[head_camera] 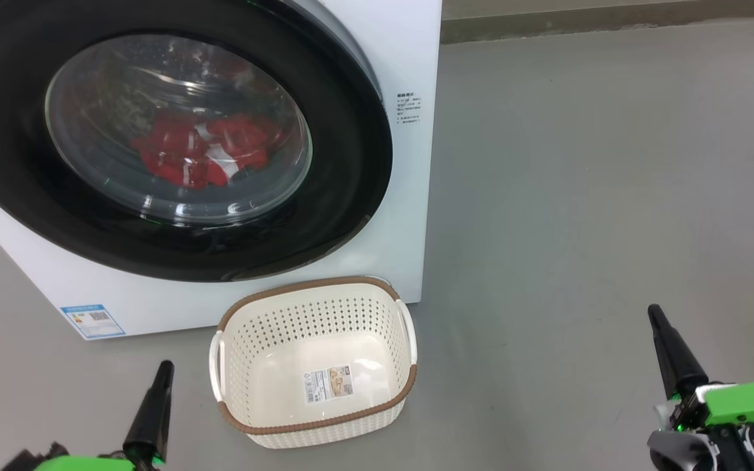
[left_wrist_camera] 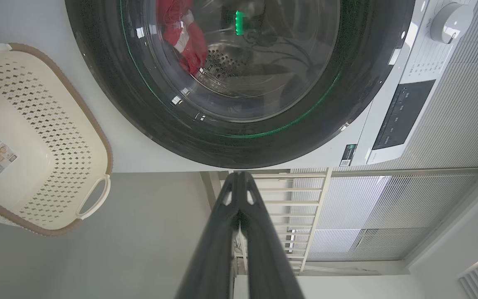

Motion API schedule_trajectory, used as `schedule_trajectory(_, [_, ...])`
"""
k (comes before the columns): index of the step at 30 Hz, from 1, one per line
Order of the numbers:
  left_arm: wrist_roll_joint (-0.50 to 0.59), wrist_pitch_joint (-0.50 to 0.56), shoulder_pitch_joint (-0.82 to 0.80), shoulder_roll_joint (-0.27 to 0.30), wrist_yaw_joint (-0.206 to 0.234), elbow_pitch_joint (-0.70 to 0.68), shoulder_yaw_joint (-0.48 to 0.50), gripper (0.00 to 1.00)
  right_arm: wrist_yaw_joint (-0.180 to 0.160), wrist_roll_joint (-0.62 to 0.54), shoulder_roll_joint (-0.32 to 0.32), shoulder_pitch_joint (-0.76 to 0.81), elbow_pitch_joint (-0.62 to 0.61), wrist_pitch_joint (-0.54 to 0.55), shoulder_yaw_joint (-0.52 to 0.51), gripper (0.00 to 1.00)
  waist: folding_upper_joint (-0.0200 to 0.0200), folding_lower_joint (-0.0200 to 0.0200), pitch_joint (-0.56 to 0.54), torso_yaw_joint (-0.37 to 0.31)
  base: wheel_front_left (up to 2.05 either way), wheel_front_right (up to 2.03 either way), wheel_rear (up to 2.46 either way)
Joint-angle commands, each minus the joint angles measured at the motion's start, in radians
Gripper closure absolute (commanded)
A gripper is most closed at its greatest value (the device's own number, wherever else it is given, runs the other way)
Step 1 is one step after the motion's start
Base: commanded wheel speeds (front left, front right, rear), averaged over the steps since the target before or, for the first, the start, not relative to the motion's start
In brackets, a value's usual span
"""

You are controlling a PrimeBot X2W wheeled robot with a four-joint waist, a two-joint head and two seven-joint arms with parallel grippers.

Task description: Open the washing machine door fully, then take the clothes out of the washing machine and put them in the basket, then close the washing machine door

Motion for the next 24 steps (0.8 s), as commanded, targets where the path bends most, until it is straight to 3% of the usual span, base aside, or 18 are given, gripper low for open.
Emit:
schedule_trajectory(1, [0.001,0.0,-0.001,0.0,0.0,-0.004,0.001,0.0,0.0,-0.001,-0.001,-0.001,-0.005,0.0,0.0,0.0,0.0,0.0,0.0,0.0,0.0,0.0,0.0])
schedule_trajectory(3, [0.0,0.0,0.005,-0.002,0.0,0.011,-0.002,0.0,0.0,0.0,0.005,0.006,0.012,-0.001,0.001,0.0,0.0,0.0,0.0,0.0,0.0,0.0,0.0])
schedule_trajectory(4, [0.0,0.0,0.012,-0.006,0.0,0.024,-0.004,1.0,0.0,0.0,0.01,0.015,0.025,-0.001,0.002,1.0,0.0,0.0,0.0,0.0,0.0,0.0,0.0])
schedule_trajectory(5, [0.001,-0.002,0.015,-0.007,0.0,0.025,-0.005,0.0,0.0,0.0,0.012,0.019,0.026,-0.003,0.003,0.0,0.0,0.0,0.0,0.0,0.0,0.0,0.0])
schedule_trajectory(11, [0.015,-0.02,0.017,-0.003,0.0,0.011,-0.013,0.0,0.0,-0.018,0.01,0.028,0.013,-0.021,0.014,0.0,0.0,0.0023,-0.001,0.001,0.0,0.0,0.0])
schedule_trajectory(15, [0.036,-0.032,0.02,0.002,0.0,0.002,-0.02,0.0,0.0,-0.041,0.008,0.035,0.005,-0.033,0.018,0.0,0.0,0.0002,0.001,0.002,0.0,0.0,0.0])
schedule_trajectory(24, [0.172,-0.062,0.024,0.008,-0.001,-0.019,-0.025,0.0,0.0,-0.144,0.004,0.047,-0.01,-0.062,0.029,0.0,0.0,0.0,0.004,0.003,0.0,0.0,0.0])
